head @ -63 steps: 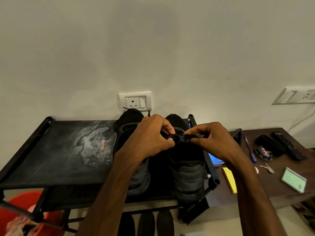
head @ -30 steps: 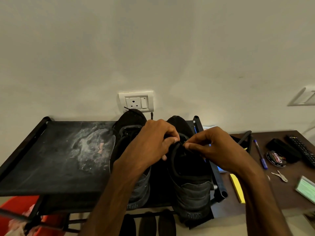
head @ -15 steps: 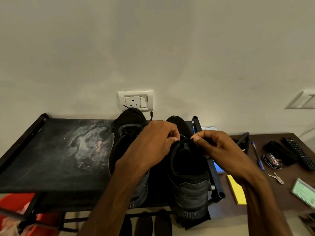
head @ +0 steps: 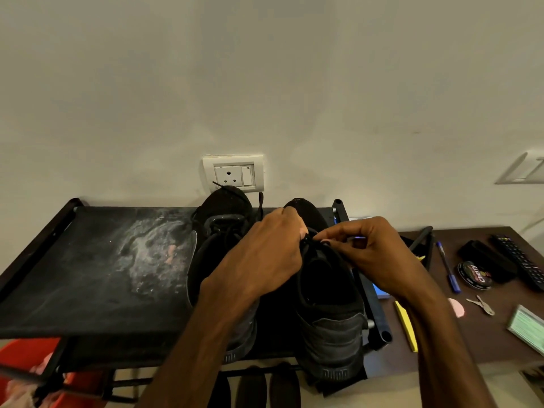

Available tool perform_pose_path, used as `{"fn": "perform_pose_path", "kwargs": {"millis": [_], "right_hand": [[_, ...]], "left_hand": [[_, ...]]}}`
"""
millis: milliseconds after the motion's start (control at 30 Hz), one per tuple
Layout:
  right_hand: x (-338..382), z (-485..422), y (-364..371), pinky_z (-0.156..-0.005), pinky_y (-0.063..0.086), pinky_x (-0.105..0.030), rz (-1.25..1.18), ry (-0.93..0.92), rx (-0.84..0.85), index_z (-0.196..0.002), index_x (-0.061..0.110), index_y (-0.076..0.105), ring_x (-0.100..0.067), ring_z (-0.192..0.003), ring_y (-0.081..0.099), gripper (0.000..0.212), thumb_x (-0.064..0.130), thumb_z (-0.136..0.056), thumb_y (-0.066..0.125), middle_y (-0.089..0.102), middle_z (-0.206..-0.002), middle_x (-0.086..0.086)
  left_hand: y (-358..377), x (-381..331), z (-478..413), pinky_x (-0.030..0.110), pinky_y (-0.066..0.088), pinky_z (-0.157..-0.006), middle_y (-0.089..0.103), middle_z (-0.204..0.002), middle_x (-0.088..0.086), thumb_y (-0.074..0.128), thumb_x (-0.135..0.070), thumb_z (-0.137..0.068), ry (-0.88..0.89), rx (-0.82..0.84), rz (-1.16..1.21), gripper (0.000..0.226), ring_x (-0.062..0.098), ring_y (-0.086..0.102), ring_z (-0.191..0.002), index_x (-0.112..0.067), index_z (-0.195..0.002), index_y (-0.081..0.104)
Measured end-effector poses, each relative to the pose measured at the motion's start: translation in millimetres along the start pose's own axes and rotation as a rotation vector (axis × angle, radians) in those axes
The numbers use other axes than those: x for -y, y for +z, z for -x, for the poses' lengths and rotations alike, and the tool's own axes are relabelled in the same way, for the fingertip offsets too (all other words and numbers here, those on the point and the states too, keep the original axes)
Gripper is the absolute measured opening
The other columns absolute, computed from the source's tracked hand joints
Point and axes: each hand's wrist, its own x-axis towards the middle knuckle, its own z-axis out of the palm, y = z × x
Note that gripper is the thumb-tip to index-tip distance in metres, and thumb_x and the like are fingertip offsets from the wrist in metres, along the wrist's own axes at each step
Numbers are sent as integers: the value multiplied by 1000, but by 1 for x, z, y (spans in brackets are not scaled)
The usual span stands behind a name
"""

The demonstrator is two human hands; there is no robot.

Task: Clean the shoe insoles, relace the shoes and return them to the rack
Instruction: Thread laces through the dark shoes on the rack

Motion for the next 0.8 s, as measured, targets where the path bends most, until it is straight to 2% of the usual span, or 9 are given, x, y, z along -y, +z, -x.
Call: {"fn": "perform_pose_path", "kwargs": {"millis": [167,267,300,367,433,500,633,733,800], "right_hand": [[-5,-3,6,-86,62,-39,22,30,-69,-99,18,80,-9,-87,74,12,14,-95,69,78,-89,6],[-6,-3,8,-87,61,-34,5,49,-88,-100,17,78,-6,-88,73,12,13,-97,67,78,-90,6],[-6,-2,8,-88,61,-33,-3,52,-88,-100,18,78,-6,-88,73,13,13,-98,66,78,-90,6],[-6,-1,7,-88,61,-32,-19,54,-71,-101,19,77,-5,-89,72,13,13,-98,65,77,-91,6],[-5,0,6,-89,61,-35,-30,41,-50,-102,19,76,-7,-91,72,14,13,-99,65,77,-92,6],[-5,0,5,-88,60,-40,-41,24,-46,-102,19,76,-10,-91,72,14,12,-99,64,77,-93,4],[-6,-2,4,-86,61,-40,-27,-7,-41,-109,22,75,-11,-92,73,24,5,-99,62,77,-93,3],[-8,-3,8,-84,62,-38,90,-40,-45,-110,26,78,-8,-88,73,27,6,-98,65,77,-90,7],[-10,-5,10,-79,63,-41,123,-29,-57,-107,30,80,-11,-83,74,27,10,-98,65,77,-90,8]], "left_hand": [[0,7,-3,37,53,-91,64,-106,-3,51,-13,-102,2,-27,68,12,13,61,-93,-18,-103,61],[1,9,-2,34,55,-90,67,-101,-3,52,-11,-103,8,-39,112,19,9,63,-84,-20,-118,61],[2,9,-3,32,53,-93,67,-102,-3,54,-11,-102,17,-46,93,25,8,63,-88,-21,-123,62],[4,8,-4,27,49,-94,66,-105,-4,55,-10,-101,43,-68,33,28,7,60,-96,-26,-121,67],[4,7,-5,17,43,-88,64,-112,-5,56,-11,-101,53,-60,-25,29,4,57,-98,-29,-118,71],[4,6,-6,14,37,-85,62,-119,-5,59,-15,-101,46,-68,-52,26,6,59,-104,-30,-118,72],[6,7,-9,21,45,-90,65,-118,-3,58,-18,-102,52,-91,-85,27,14,61,-109,-31,-120,73],[12,12,-10,37,53,-88,71,-103,1,59,-9,-98,96,-113,-106,26,23,65,-101,-24,-106,77],[9,11,-14,40,54,-88,72,-101,1,60,-12,-97,72,-91,-115,23,24,66,-99,-26,-102,77]]}}
